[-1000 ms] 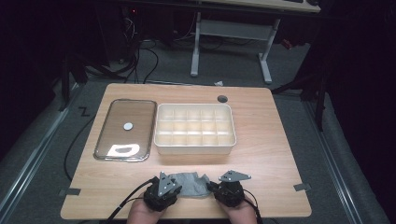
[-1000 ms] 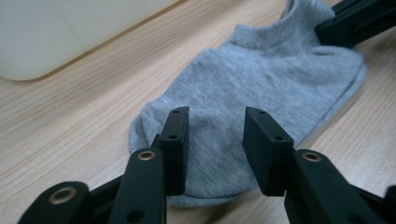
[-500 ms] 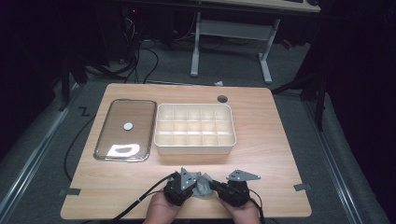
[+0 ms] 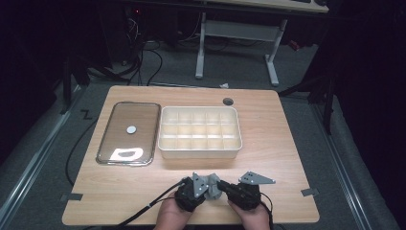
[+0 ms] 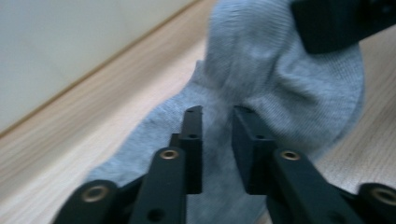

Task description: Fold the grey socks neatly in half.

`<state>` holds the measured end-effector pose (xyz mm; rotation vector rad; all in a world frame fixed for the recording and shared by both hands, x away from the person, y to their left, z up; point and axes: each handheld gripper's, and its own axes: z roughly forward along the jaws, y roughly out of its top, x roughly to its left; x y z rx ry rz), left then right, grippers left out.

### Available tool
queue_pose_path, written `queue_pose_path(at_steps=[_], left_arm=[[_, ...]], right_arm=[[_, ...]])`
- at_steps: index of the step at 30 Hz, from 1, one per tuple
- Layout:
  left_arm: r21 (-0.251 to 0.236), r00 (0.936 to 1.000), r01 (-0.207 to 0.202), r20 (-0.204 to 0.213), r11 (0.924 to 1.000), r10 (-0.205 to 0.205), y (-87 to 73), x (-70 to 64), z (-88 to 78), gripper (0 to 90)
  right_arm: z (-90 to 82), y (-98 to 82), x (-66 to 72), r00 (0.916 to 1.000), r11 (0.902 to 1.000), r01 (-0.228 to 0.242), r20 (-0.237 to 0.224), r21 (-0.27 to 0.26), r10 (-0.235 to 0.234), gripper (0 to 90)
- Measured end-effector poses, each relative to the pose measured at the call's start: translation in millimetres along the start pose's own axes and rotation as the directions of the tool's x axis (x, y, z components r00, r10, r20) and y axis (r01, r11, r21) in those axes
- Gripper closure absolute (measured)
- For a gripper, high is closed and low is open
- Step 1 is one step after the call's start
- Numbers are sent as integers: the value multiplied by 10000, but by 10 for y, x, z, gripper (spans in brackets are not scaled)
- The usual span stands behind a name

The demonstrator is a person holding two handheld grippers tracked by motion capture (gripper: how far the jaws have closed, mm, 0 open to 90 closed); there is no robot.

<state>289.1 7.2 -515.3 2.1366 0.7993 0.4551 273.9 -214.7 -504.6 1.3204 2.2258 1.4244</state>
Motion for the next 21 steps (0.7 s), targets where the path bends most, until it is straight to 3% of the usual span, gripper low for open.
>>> queue_pose_path(at_steps=[2, 4, 7, 11, 15, 21], left_arm=[[-263, 9989, 468, -35, 9986, -469, -30, 159, -125, 661], [-346, 9933, 1155, 36, 9927, -1155, -122, 368, -228, 623], [9, 9854, 1604, 571, 9870, -1602, -277, 528, -230, 573], [91, 9662, 2084, 1532, 9780, -2074, -401, 578, -208, 573], [-71, 9673, 2043, 1549, 9789, -2007, -435, 555, -218, 721], [-140, 9577, 2406, 1662, 9705, -2350, -456, 590, -223, 801]], right_arm=[[-12, 3, -23, 10000, 10000, -69, 48, -12, 69, 870], [-11, -1, -42, 9998, 9998, -170, 90, 49, 170, 869], [2, -2, -41, 9997, 9998, -41, 232, 194, 37, 868], [1, 18, 17, 9982, 9989, 197, 552, 431, -220, 865], [3, 69, 89, 9947, 9973, 289, 966, 670, -354, 862], [47, 144, 197, 9865, 9923, 559, 1472, 1103, -719, 862]])
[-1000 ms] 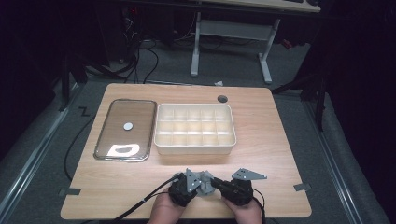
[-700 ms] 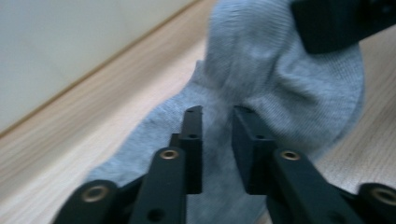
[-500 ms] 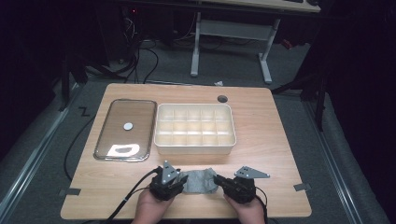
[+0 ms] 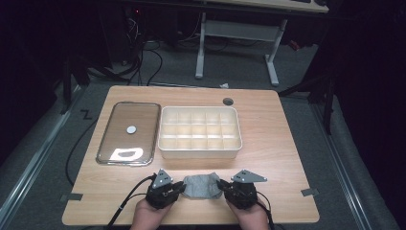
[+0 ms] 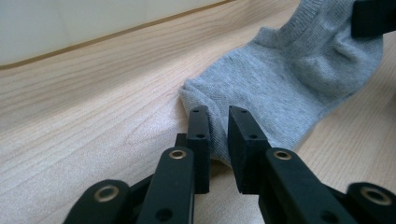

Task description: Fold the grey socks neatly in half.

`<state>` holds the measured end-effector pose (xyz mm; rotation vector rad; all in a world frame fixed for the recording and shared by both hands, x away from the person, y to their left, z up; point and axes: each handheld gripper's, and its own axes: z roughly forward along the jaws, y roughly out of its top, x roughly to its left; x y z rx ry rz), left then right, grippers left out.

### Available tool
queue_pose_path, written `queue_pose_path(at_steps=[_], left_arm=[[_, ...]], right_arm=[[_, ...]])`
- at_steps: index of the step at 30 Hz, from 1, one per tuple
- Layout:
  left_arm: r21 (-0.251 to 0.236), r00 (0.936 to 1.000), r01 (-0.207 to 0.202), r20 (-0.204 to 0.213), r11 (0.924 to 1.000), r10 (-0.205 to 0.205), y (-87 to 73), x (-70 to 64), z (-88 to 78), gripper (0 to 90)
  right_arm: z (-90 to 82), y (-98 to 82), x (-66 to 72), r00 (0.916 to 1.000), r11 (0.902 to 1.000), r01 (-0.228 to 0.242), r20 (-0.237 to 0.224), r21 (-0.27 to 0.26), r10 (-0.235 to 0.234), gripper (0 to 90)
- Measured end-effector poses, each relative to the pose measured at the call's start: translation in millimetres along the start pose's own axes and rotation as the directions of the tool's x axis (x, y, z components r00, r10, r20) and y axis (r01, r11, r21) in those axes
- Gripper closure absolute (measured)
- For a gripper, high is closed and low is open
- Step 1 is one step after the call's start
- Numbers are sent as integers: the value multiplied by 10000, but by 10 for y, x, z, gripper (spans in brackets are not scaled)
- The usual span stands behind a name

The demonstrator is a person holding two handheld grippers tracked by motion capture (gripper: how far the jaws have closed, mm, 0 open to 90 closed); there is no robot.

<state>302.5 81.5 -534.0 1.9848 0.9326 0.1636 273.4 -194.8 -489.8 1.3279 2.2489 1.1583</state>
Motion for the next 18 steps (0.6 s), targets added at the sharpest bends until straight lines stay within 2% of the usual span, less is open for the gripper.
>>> queue_pose_path(at_steps=[3, 6, 12, 18], left_arm=[[-10, 9999, -111, 13, 9999, 112, -4, -8, 1, 818], [-25, 9999, -89, 112, 10000, 90, -4, 0, -3, 828], [-98, 9999, -114, 122, 9999, 115, -10, -6, -8, 834], [-169, 9992, 286, 272, 9994, -281, -8, 31, -17, 838]], right_arm=[[9, 46, 110, 9985, 9990, 385, 369, 235, -394, 862], [17, 85, 201, 9973, 9981, 494, 520, 368, -512, 862], [80, 165, 341, 9935, 9946, 901, 648, 520, -934, 862], [233, 227, 429, 9908, 9896, 1236, 460, 737, -1272, 860]])
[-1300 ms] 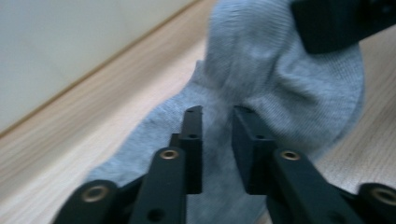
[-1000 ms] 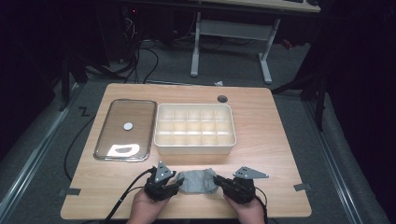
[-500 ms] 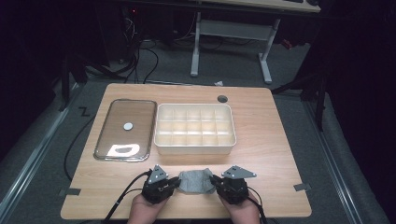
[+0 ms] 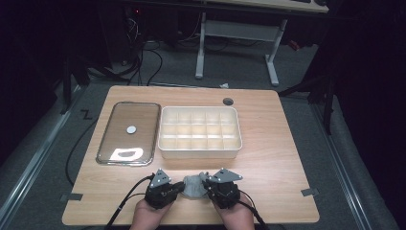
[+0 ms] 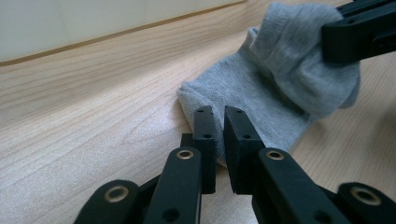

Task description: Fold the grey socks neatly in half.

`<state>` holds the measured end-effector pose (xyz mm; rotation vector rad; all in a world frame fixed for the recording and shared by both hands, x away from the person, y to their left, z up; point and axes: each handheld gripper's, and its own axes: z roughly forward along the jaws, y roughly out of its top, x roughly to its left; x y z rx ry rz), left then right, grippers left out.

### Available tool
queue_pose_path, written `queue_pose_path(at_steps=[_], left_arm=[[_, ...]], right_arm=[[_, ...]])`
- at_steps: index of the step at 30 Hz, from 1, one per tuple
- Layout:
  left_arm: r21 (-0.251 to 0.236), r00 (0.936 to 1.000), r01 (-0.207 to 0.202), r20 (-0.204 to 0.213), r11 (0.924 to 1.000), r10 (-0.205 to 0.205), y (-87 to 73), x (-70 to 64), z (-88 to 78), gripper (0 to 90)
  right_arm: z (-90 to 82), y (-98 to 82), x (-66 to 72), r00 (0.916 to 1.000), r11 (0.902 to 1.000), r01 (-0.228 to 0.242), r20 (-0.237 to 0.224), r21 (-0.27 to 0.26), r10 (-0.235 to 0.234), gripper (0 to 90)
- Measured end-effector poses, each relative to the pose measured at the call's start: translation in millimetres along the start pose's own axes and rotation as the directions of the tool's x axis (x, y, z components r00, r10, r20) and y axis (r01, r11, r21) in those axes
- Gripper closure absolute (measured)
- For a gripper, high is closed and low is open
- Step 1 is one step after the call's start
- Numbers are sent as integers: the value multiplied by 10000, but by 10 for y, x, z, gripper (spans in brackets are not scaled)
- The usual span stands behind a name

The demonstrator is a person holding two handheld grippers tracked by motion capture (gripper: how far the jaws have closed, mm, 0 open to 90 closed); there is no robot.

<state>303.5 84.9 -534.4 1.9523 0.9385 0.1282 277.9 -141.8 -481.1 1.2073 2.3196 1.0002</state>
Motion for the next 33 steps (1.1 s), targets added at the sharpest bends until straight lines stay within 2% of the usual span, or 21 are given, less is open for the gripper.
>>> queue_pose_path(at_steps=[5, 11, 19, 22, 25, 29, 33], left_arm=[[-7, 10000, 4, 26, 10000, -4, -1, 2, -1, 848], [-15, 9999, -87, 81, 10000, 87, -6, -2, -8, 850], [-12, 9999, -102, 133, 9999, 103, -6, -2, -9, 852], [-17, 9999, -95, 119, 10000, 95, -6, -2, -8, 852], [-4, 9999, -120, 104, 9999, 120, -7, -4, -10, 851], [-20, 9999, -80, 97, 10000, 80, -6, -3, -6, 850], [-16, 9999, -56, 93, 10000, 56, -5, -1, -5, 850]], right_arm=[[105, 71, 80, 9992, 9992, 382, -74, 86, -382, 859], [294, 121, 194, 9967, 9972, 672, -470, 315, -657, 857], [383, 190, 253, 9957, 9979, 626, -699, 141, -614, 857], [431, 179, 236, 9937, 9991, 405, -1051, 149, -387, 815], [378, 178, 216, 9924, 9997, 205, -1214, -131, -220, 748], [153, 191, 200, 9954, 9966, 233, -907, -789, -304, 754], [71, 114, 187, 9973, 9967, 202, -681, -780, -256, 743]])
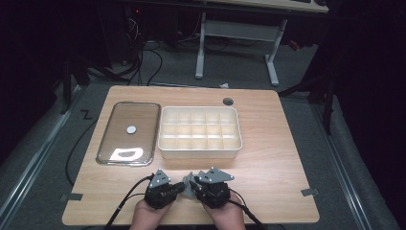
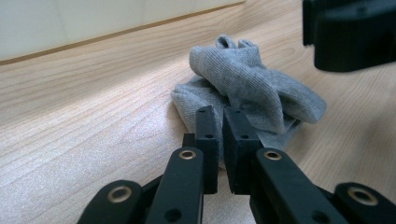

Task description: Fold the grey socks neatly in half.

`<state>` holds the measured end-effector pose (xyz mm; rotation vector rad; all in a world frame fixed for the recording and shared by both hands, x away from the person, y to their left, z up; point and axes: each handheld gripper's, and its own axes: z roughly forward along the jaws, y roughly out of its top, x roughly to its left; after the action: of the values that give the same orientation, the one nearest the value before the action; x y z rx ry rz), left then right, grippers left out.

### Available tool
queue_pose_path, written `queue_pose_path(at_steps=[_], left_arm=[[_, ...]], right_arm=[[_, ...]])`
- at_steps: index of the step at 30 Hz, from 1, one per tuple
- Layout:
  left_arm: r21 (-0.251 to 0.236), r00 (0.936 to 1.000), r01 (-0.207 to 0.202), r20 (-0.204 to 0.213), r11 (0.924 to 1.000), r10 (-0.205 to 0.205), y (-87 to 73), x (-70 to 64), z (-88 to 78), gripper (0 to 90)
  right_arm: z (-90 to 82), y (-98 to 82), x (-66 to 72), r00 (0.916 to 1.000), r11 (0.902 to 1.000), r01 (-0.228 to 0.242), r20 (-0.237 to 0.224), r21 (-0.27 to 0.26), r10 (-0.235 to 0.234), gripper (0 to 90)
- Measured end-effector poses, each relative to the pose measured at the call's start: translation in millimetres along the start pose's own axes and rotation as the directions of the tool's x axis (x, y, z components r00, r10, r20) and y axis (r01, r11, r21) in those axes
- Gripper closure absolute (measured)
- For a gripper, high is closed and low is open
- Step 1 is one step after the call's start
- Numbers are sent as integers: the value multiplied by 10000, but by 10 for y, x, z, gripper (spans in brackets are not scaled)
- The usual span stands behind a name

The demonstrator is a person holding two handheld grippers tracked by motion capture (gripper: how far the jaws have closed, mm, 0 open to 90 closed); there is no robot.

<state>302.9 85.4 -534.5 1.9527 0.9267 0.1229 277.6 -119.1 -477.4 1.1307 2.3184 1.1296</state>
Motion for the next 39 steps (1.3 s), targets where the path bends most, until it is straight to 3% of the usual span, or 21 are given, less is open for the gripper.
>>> queue_pose_path(at_steps=[8, 11, 12, 16, 18, 20, 22, 27, 35, 39], left_arm=[[4, 10000, -2, -36, 10000, 2, -2, 2, -4, 849], [13, 10000, 14, -37, 10000, -14, -2, 3, -4, 849], [20, 10000, 23, -39, 10000, -23, -2, 4, -3, 849], [34, 10000, 55, -59, 10000, -55, -1, 3, -1, 850], [62, 9999, 79, -75, 9999, -79, -1, 3, 3, 850], [77, 9999, 73, -83, 9999, -72, 0, 3, 4, 850], [101, 9999, 77, -88, 9999, -76, 0, 3, 5, 850], [272, 9994, 270, -214, 9993, -264, 7, 22, 12, 851], [298, 9987, 464, -215, 9985, -458, 9, 42, 9, 850], [99, 9945, 1044, 104, 9945, -1045, 6, 117, -36, 816]], right_arm=[[137, -169, 12, 9999, 9974, 107, 71, 718, -113, 697], [175, -201, 3, 9996, 9954, 216, 174, 930, -233, 784], [179, -206, 0, 9994, 9947, 225, 249, 1007, -251, 861], [128, -182, -1, 9988, 9981, 146, 448, 604, -173, 892], [86, -151, -21, 9978, 10000, -33, 667, 71, 29, 891], [107, -138, -54, 9962, 9998, -198, 844, 9, 197, 891], [198, -146, -80, 9970, 9990, -376, 682, 261, 358, 890], [404, -164, -34, 9996, 9974, -262, 109, 674, 255, 890], [369, -124, 61, 9988, 9992, 67, -492, 387, -47, 890], [432, -201, 66, 9986, 9974, 128, -518, 713, -92, 890]])
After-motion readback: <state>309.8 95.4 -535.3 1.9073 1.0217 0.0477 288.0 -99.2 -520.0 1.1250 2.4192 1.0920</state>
